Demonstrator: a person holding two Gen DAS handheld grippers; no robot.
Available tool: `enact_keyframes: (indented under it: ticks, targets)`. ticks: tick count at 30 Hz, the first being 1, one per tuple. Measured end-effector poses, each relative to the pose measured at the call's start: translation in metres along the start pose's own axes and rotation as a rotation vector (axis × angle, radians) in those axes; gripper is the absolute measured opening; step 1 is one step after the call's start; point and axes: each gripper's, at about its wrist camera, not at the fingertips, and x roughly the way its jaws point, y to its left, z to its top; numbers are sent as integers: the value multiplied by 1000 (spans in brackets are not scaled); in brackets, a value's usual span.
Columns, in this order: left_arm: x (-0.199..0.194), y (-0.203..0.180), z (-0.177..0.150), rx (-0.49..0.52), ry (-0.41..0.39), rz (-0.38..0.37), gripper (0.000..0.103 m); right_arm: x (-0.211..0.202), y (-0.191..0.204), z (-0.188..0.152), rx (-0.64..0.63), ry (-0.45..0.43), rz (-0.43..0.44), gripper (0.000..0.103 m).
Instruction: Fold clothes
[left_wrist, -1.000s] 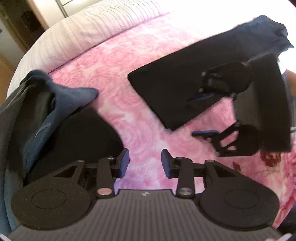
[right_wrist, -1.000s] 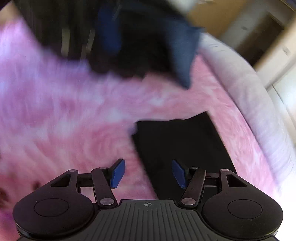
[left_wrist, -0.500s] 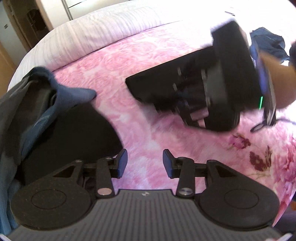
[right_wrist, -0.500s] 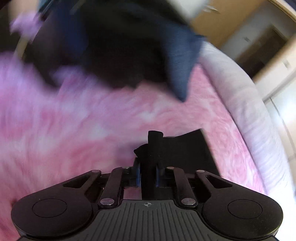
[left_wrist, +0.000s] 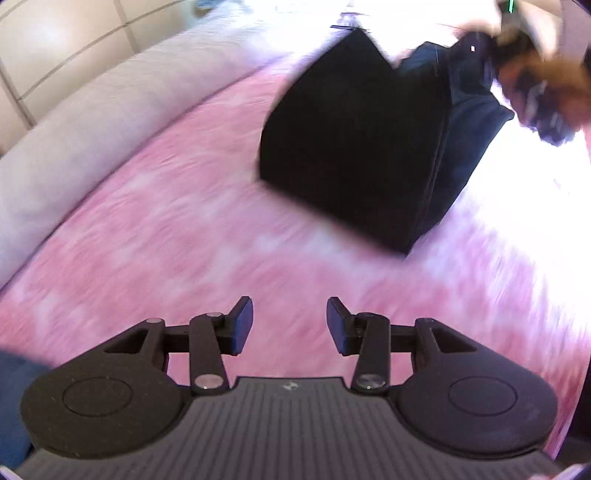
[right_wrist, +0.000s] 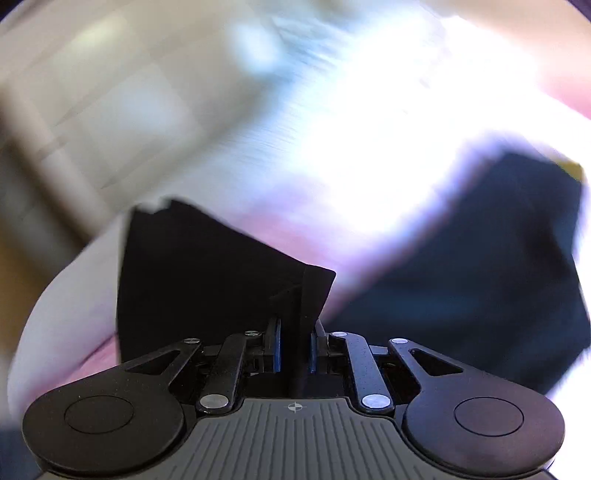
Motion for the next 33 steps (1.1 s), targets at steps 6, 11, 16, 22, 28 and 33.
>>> enact_keyframes:
  ticks: [6, 11, 16, 22, 28, 33]
  targets:
    - [53, -35, 69, 91, -11, -52, 40, 50, -100, 3, 174, 184, 29, 13]
    - [99, -41, 115, 150, -2, -79, 40, 48, -105, 11, 222, 221, 62, 13]
    - [151, -28, 137, 182, 49, -66, 40, 46, -113, 19, 190, 270, 60, 15]
    - [192, 3, 124, 313, 153, -39, 40, 9, -102, 25, -8, 269, -36, 37]
    - [166, 36, 96, 572, 137, 46, 42, -39, -13, -28, -622, 252, -133, 40]
    - [145, 26, 54, 929, -14, 25, 65, -57, 63, -118, -1026, 267, 113, 69]
